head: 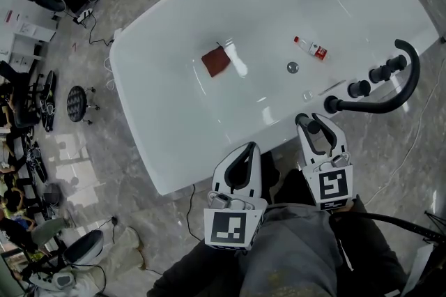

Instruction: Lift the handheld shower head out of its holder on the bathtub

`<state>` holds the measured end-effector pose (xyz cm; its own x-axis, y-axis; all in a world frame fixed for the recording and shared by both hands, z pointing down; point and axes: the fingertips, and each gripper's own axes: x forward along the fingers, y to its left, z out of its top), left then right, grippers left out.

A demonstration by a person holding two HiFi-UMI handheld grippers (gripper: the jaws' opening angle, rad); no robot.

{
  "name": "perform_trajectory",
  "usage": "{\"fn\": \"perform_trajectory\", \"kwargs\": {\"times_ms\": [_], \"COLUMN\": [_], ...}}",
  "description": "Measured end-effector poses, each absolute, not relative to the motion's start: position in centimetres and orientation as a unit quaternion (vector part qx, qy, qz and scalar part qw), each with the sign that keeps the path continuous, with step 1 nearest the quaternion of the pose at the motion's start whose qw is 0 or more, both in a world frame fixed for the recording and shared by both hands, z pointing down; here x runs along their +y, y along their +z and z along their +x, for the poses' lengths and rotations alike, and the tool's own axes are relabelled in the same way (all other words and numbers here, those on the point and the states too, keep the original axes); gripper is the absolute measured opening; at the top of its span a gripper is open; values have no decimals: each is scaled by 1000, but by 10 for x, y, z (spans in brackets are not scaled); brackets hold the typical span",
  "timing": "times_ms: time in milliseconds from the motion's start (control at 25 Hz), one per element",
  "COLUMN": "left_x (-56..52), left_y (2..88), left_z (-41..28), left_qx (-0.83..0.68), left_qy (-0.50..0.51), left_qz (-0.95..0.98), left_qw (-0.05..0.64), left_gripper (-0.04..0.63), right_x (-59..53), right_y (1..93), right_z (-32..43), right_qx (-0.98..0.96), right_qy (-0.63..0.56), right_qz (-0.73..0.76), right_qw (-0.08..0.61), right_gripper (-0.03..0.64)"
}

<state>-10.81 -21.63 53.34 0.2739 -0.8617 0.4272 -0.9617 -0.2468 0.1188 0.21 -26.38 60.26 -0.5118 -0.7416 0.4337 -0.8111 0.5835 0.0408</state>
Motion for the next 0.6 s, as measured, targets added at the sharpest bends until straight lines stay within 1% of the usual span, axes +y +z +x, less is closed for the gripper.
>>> {"fn": "perform_trajectory", "kwargs": {"times_ms": [160, 600], "left_x": [-216, -209], "left_y": [529, 496], "left_z": [-110, -105], "left_qx": [-586, -579], "left_qy": [137, 133], "left_qz": [778, 785], "left_qw": [181, 178], "left_gripper": [3, 3], "right_x": [-265, -258], "right_y": [581, 538], "right_z": [-3, -1], "right_qx": [-870, -868], "right_qy": [63, 54], "right_qz": [452, 462], "right_qw": [188, 174], "right_gripper": [141, 141]}}
